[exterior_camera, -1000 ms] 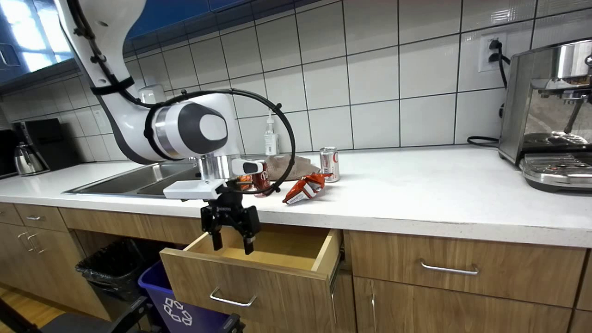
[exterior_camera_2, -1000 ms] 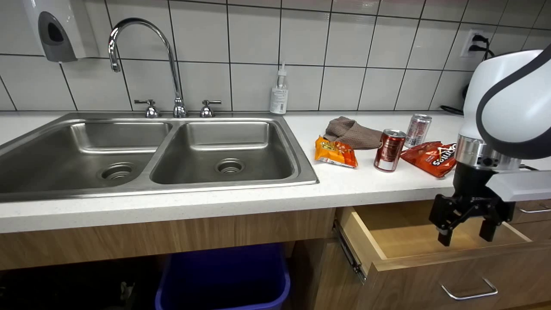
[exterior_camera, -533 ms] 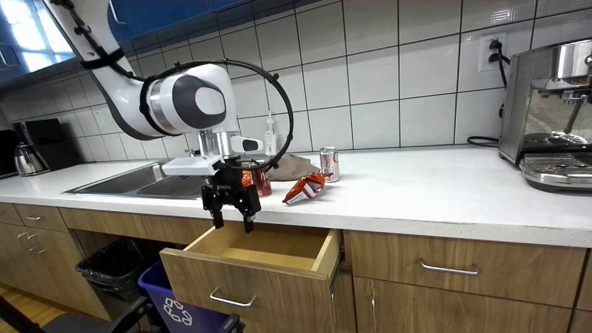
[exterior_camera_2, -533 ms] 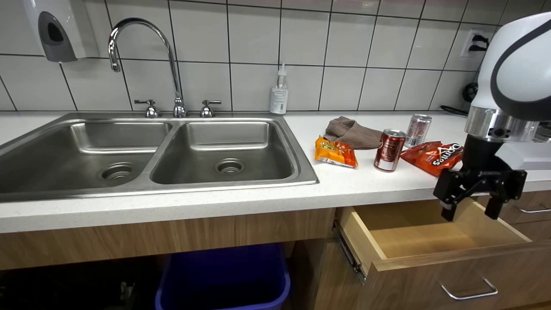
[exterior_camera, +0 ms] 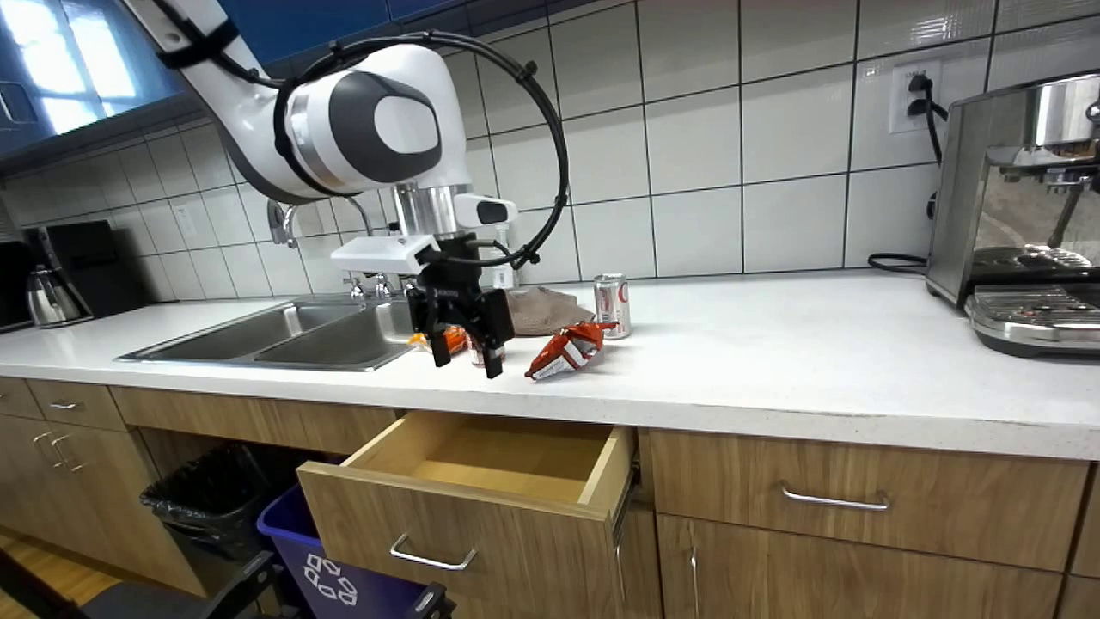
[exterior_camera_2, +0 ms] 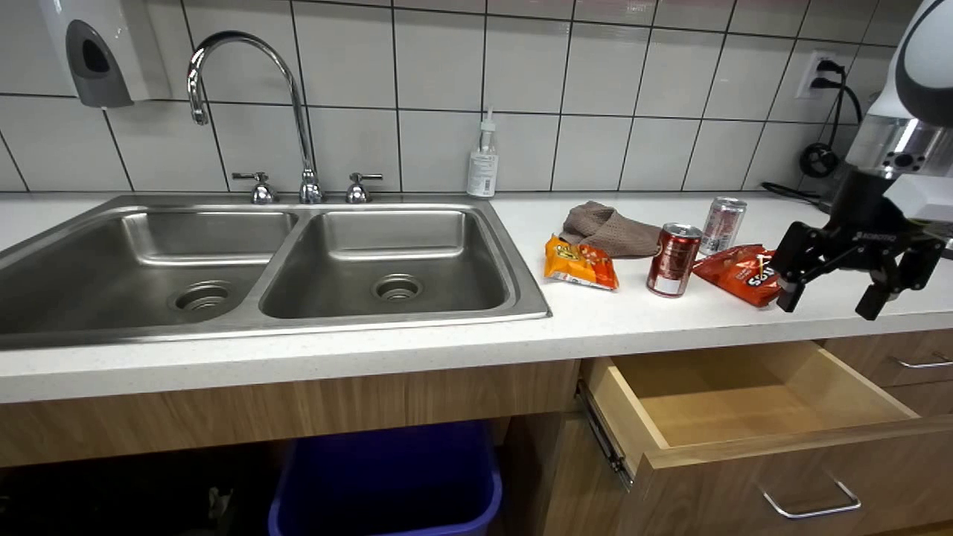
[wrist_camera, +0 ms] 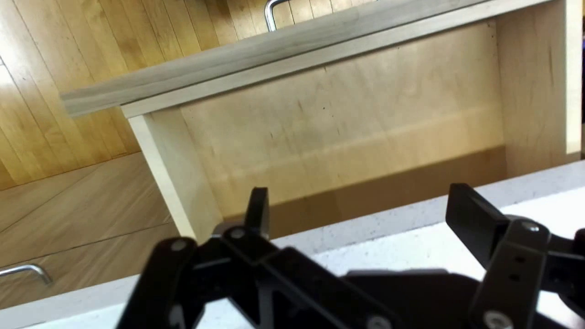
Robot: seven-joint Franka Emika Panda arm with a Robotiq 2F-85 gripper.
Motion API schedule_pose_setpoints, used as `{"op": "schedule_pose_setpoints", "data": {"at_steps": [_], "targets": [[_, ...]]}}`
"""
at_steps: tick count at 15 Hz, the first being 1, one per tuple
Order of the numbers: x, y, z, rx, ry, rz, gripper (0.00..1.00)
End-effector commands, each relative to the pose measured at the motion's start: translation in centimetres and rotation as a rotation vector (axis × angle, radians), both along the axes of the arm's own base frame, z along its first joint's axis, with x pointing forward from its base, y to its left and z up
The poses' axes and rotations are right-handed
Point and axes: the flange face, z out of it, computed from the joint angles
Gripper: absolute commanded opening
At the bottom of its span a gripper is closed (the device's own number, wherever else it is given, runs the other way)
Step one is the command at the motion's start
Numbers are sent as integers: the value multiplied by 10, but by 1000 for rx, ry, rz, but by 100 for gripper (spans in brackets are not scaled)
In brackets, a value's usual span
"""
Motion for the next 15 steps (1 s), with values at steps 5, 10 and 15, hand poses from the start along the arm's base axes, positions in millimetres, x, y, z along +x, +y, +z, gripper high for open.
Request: {"op": "schedule_pose_setpoints", "data": {"at_steps": [5,10,15], "targets": [[20,-49,33,33,-73,-156,100],[34,-70,44,15,-100,-185,100],[56,-90,50,-1,-108,-170,100]]}}
